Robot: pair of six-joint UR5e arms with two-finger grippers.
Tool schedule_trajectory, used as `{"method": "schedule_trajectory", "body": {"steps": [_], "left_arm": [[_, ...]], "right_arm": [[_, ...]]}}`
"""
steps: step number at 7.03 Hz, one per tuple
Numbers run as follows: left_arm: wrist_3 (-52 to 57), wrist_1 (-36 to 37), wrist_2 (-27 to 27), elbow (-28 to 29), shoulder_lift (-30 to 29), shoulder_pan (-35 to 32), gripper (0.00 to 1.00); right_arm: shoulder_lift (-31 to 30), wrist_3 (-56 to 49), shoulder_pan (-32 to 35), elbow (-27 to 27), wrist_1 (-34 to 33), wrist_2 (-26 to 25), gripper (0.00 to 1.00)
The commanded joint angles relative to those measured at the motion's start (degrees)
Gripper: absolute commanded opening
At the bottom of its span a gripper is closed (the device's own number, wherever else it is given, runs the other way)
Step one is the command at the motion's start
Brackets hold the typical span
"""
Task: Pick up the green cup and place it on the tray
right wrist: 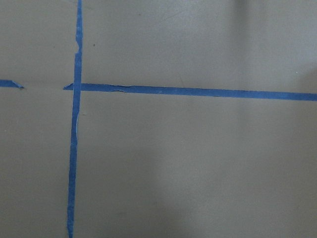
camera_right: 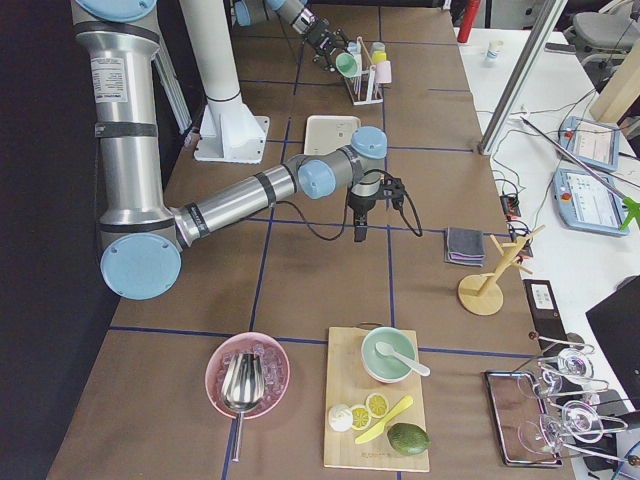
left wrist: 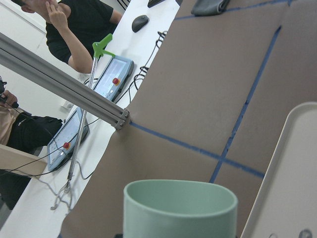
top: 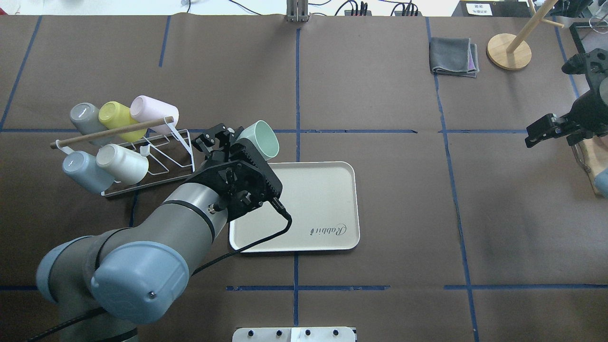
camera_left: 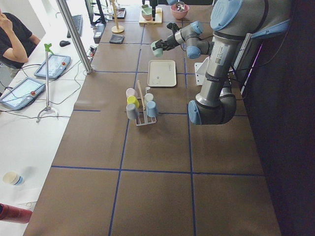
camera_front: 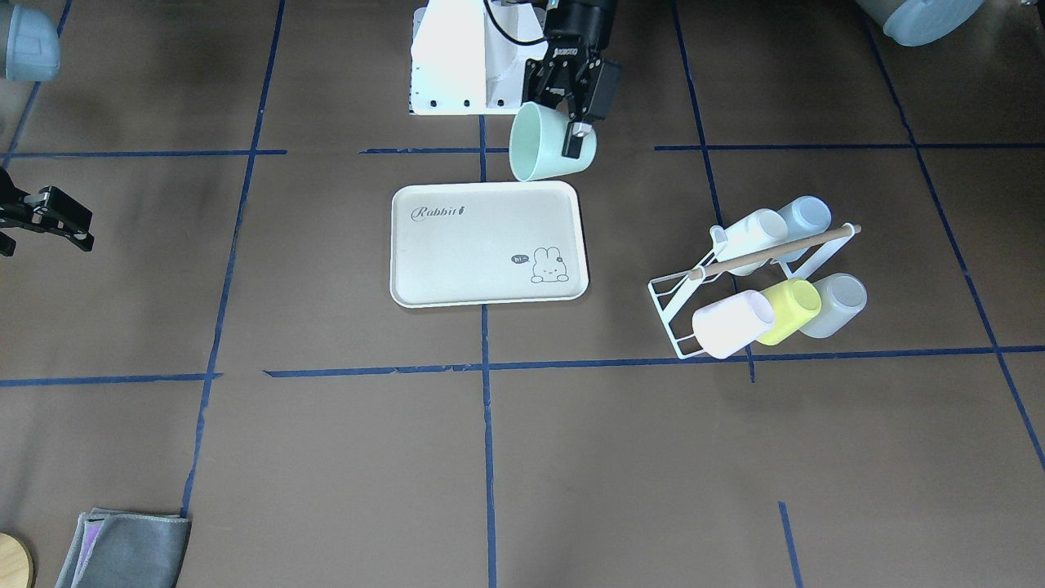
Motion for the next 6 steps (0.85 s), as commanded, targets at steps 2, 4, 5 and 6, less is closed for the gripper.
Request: {"method": "schedule_trajectory", "body": {"steps": [2, 4, 5, 6], "left_arm": [[-10.4, -31.7, 0.4, 18.1, -0.2, 0.6, 0.11], [-15.3, -43.4, 0.4, 22.9, -0.4, 1.0, 0.11], [-21.0, -44.8, 0.4, 23.4, -0.6, 1.2, 0.11], [-22.0, -45.4, 0.5, 25.0, -0.9, 1.4, 0.11]], "right_arm": [[0.0, 0.0, 0.0, 0.0, 0.0, 0.0, 1.00], [0.0, 0.0, 0.0, -0.1, 0.0, 0.0, 1.00], [0.0, 0.0, 0.0, 0.0, 0.0, 0.0, 1.00], [0.0, 0.0, 0.2, 0.0, 0.0, 0.0, 1.00]]}}
